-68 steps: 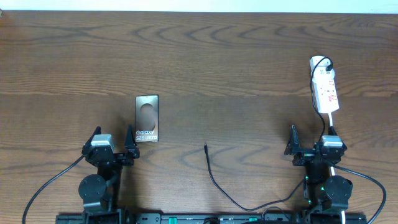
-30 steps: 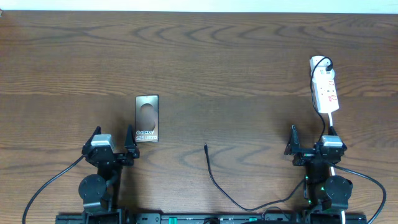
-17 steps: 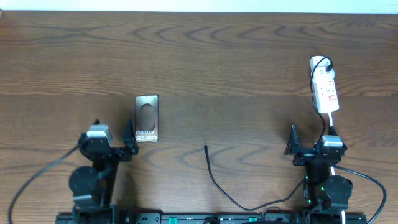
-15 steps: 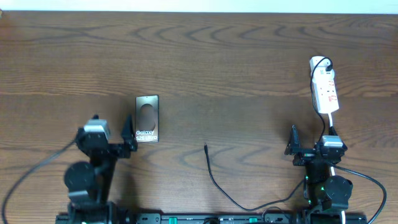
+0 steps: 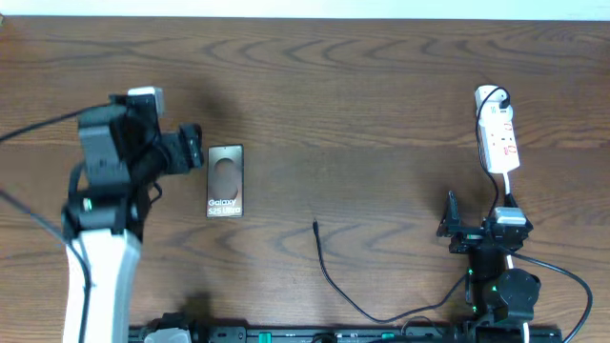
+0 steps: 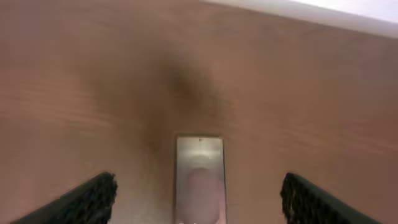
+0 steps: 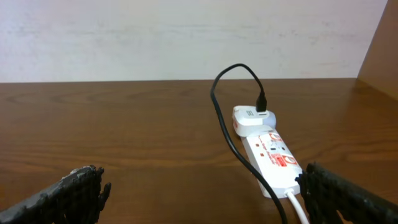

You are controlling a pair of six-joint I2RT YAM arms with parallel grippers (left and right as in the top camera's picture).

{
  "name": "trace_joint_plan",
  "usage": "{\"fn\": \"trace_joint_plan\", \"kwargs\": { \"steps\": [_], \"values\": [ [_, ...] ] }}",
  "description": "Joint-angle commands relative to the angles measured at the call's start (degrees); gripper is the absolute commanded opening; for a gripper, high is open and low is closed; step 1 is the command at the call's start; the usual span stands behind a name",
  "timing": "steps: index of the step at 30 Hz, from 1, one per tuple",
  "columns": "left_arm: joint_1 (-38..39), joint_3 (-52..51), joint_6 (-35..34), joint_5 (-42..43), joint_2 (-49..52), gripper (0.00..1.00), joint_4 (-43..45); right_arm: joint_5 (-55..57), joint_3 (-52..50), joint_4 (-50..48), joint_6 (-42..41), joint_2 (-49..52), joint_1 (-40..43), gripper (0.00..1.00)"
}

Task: Plug charger to phone and switch on socket
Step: 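Move the left gripper over the silver phone and lower it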

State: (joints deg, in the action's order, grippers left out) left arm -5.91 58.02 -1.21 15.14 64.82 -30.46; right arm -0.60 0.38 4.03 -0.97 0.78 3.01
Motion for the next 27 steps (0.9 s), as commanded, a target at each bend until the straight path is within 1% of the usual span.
{"fn": "trace_joint_plan", "kwargs": {
  "steps": [1, 6, 7, 9, 13, 14, 15, 16, 17, 18, 19, 20, 21, 27],
  "values": [
    [-0.20, 8.35, 0.57, 0.24, 9.20, 0.85, -7.54, 0.24, -0.07, 0.31, -0.72, -0.22, 0.44, 0.99],
    [-0.13, 9.29, 0.55, -0.31, 15.21, 0.85, -10.01, 0.24, -0.07, 0.28, -0.72, -0.22, 0.44, 0.99],
    [-0.13, 9.29, 0.52, 1.05, 16.92, 0.85, -9.99, 0.24, -0.07, 0.31, -0.72, -0.22, 0.44, 0.99],
    [-0.13, 9.29, 0.52, 2.45, 17.55, 0.85, -9.99, 0.24, -0.07, 0.28, -0.72, -0.22, 0.44, 0.99],
    [-0.13, 9.29, 0.39, 2.60, 18.25, 0.85, -10.01, 0.24, -0.07, 0.28, -0.72, -0.22, 0.44, 0.99],
    [-0.13, 9.29, 0.59, 2.36, 18.25, 0.81, -9.84, 0.24, -0.07, 0.28, -0.72, -0.22, 0.44, 0.99],
    [-0.13, 9.29, 0.57, 2.43, 18.25, 0.65, -9.75, 0.24, -0.07, 0.28, -0.72, -0.22, 0.44, 0.99],
    [-0.13, 9.29, 0.57, 2.43, 18.25, 0.56, -9.77, 0.24, -0.07, 0.28, -0.72, -0.22, 0.44, 0.99],
    [-0.13, 9.29, 0.59, 2.38, 18.25, 0.23, -9.99, 0.24, -0.07, 0.28, -0.72, -0.22, 0.44, 0.99],
    [-0.13, 9.29, 0.57, 2.38, 18.25, 0.07, -10.38, 0.24, -0.07, 0.31, -0.70, -0.22, 0.44, 0.99],
    [-0.13, 9.29, 0.50, 2.40, 18.25, 0.08, -10.88, 0.24, -0.07, 0.28, -0.72, -0.22, 0.44, 0.99],
    [-0.13, 9.29, 0.50, 2.38, 18.25, 0.17, -11.32, 0.24, -0.07, 0.28, -0.72, -0.17, 0.44, 0.99],
    [-0.11, 9.29, 0.48, 2.40, 18.25, 0.98, -11.91, 0.24, -0.07, 0.31, -0.72, -0.17, 0.44, 0.99],
    [0.46, 9.29, 0.28, 1.92, 18.29, 0.98, -15.74, 0.24, -0.07, 0.31, -0.72, -0.17, 0.44, 0.99]
  ]
}}
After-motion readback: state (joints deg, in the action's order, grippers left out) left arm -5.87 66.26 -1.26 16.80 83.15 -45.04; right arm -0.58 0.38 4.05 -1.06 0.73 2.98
